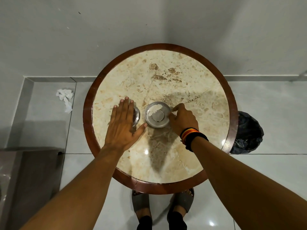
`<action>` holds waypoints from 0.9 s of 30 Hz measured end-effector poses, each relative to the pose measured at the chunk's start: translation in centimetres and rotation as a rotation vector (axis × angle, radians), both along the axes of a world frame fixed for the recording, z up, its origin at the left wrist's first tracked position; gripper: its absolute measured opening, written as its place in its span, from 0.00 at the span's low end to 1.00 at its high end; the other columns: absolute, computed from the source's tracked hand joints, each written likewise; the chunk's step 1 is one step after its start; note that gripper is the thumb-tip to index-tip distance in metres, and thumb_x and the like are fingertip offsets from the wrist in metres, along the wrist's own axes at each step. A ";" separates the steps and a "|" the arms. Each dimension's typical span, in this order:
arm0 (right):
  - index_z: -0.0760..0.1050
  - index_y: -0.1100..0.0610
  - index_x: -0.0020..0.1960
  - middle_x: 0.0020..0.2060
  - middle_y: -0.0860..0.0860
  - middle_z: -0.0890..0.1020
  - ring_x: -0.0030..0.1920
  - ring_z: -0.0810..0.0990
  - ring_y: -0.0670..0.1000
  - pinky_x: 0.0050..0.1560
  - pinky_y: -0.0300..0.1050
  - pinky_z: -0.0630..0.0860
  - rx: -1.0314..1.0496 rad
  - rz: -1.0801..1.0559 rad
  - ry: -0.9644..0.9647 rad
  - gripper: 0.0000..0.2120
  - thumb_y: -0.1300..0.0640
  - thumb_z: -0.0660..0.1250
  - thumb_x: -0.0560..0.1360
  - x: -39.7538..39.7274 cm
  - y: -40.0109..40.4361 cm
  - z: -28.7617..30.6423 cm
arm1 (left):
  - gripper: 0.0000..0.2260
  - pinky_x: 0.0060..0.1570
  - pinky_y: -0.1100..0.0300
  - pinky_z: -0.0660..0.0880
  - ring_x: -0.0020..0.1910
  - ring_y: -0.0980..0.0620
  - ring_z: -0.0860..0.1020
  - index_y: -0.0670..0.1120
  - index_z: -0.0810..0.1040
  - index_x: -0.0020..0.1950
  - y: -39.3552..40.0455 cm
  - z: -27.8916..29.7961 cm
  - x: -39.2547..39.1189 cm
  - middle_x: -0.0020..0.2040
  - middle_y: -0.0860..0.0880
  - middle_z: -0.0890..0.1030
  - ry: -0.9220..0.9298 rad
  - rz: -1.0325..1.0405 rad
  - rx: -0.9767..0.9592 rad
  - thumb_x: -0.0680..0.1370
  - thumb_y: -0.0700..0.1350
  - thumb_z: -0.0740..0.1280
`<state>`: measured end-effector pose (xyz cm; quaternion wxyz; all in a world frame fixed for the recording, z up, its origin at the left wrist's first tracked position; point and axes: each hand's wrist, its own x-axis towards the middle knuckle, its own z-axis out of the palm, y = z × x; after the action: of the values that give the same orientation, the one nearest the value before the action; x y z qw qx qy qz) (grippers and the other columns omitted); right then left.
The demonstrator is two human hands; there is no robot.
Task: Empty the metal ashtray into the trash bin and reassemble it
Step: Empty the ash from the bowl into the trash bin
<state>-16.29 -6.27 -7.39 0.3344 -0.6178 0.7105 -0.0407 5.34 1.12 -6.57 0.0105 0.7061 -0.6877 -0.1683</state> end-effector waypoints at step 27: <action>0.71 0.58 0.58 0.40 0.59 0.84 0.38 0.84 0.61 0.41 0.58 0.83 -0.134 -0.192 -0.114 0.10 0.58 0.63 0.77 -7.6 -2.5 3.3 | 0.34 0.87 0.47 0.46 0.87 0.46 0.46 0.43 0.49 0.87 -2.7 -1.4 -6.7 0.88 0.43 0.48 0.082 -0.127 -0.172 0.86 0.60 0.50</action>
<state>-23.85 -8.82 -4.13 0.3265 -0.5647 0.7420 -0.1549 -1.40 -1.53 -7.92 0.0885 0.6503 -0.7419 -0.1375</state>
